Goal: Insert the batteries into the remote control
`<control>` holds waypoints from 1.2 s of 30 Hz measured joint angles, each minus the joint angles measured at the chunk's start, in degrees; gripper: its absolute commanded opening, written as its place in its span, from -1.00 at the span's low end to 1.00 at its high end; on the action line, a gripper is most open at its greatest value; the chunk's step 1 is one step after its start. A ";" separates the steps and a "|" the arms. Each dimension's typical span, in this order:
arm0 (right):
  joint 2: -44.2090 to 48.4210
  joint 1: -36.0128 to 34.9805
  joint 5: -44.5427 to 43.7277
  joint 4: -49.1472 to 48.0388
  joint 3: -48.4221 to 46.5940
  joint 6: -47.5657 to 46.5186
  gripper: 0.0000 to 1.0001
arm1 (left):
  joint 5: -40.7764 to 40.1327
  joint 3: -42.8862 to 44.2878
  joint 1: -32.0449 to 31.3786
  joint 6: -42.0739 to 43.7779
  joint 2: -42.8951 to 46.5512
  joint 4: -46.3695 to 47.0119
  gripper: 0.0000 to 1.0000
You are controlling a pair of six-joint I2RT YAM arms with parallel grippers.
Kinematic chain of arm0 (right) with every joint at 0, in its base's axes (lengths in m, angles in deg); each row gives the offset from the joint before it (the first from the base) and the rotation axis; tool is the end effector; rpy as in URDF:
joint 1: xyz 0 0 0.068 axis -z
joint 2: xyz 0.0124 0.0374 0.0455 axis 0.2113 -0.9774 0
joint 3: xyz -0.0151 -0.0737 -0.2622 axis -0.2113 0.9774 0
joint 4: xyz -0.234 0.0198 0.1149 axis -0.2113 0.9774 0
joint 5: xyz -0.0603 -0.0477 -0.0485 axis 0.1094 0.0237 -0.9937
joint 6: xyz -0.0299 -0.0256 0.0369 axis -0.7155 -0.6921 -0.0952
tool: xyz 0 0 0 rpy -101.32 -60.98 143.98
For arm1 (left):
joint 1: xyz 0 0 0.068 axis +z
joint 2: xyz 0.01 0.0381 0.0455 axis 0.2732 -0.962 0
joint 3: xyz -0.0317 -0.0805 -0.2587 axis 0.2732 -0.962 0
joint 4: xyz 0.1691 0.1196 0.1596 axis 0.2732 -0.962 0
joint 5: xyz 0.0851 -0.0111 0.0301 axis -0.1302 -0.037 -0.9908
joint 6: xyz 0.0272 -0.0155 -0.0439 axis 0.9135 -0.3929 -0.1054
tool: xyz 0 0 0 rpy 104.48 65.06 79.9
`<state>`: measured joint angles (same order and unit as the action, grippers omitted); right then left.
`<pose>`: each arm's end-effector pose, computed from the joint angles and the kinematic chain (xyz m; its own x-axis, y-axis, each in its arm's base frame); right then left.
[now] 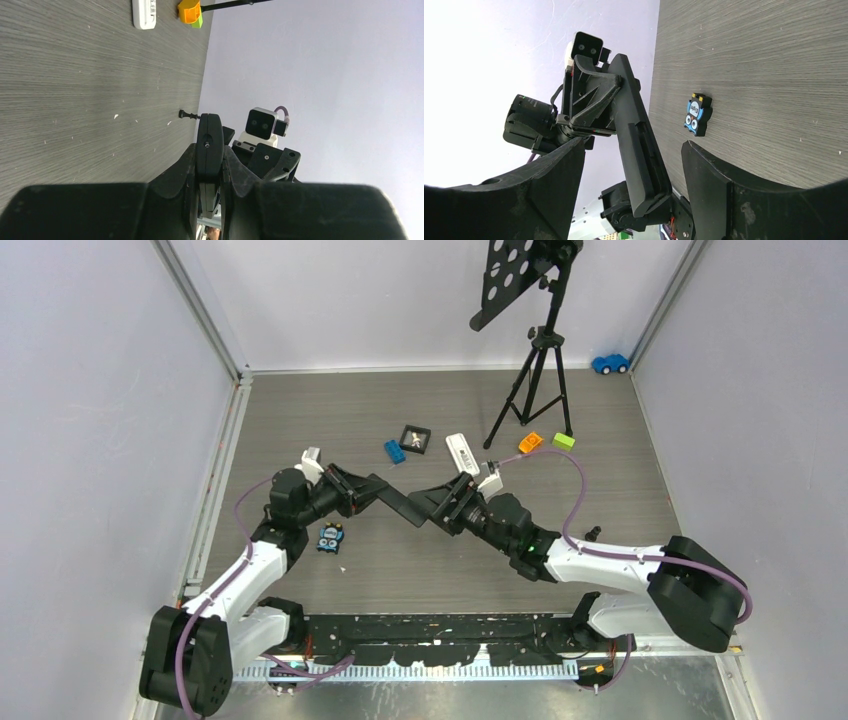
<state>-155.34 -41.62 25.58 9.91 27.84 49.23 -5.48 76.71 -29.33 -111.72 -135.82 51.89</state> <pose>0.1593 0.2114 0.2245 -0.7313 0.6223 -0.2792 -0.1332 0.2712 0.9533 0.2043 -0.0690 0.2230 -0.7380 -0.6746 0.0165 -0.1576 0.1486 -0.9763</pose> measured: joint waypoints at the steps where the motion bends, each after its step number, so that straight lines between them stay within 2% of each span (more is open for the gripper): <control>1: 0.00 0.00 0.02 -0.02 0.00 0.11 0.50 | -0.17 0.00 0.00 -0.07 0.00 0.02 -1.00; 5: -0.11 0.00 0.39 -1.60 0.44 0.87 0.34 | -0.79 0.00 0.00 -0.48 0.02 0.04 -1.00; 12: -1.36 0.00 1.55 -3.37 0.72 3.37 0.17 | -1.42 0.09 0.11 -0.96 0.02 0.46 -1.00; 18: -1.73 0.07 2.25 -4.02 0.72 4.48 -0.15 | -1.38 0.76 0.11 -1.03 -0.76 1.84 -1.00; 23: -2.82 1.07 2.80 -5.57 0.94 6.73 -0.32 | -1.20 1.25 0.26 -1.18 -0.76 2.99 -1.00; 30: -5.38 2.10 3.85 -13.55 2.78 12.22 -0.45 | -0.55 1.29 0.44 -1.20 -0.72 5.51 -1.00; 36: -8.28 2.58 5.16 -19.82 3.15 14.34 -0.49 | -0.63 1.29 0.81 -1.20 -0.37 7.54 -1.00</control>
<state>-163.62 -39.04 30.74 -9.92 30.98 63.56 -6.12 78.00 -28.52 -112.92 -136.19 59.43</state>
